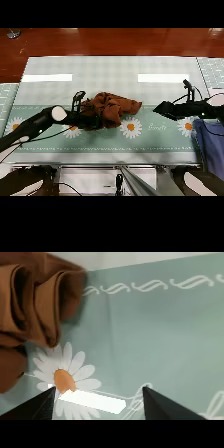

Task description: Fold the shirts.

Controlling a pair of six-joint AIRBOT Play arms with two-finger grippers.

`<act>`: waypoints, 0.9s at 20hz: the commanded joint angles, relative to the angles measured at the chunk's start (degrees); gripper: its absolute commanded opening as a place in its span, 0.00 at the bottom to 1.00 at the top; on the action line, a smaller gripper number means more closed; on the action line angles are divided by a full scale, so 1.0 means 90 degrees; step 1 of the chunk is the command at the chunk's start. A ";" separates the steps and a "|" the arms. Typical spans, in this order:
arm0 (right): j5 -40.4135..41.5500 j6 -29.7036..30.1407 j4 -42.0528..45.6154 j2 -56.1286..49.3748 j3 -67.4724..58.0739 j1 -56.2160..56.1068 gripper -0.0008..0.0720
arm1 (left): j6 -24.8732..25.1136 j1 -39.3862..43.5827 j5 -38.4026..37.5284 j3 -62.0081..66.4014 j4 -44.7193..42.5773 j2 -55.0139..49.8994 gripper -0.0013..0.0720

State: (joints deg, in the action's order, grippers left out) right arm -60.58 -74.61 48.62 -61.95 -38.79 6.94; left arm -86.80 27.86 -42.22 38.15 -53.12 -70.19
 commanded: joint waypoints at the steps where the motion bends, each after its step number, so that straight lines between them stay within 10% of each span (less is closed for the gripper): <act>1: 0.0321 -0.0168 -0.0032 0.0010 0.0039 -0.0401 0.86 | 0.0002 0.0029 -0.0226 0.0770 -0.0381 -0.0658 0.89; 3: 0.0325 -0.0187 -0.0010 -0.0005 0.0039 -0.0393 0.86 | 0.0012 0.0027 -0.0325 0.1001 -0.0682 -0.0687 0.05; 18: 0.0714 0.0107 -0.1700 -0.3223 -0.1846 -0.1260 0.86 | 0.0000 0.0029 -0.0678 0.1549 -0.0835 -0.0680 0.05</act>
State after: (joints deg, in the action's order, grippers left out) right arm -54.15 -72.44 35.18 -84.99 -50.37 -1.58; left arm -86.63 28.08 -48.03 51.92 -60.58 -76.29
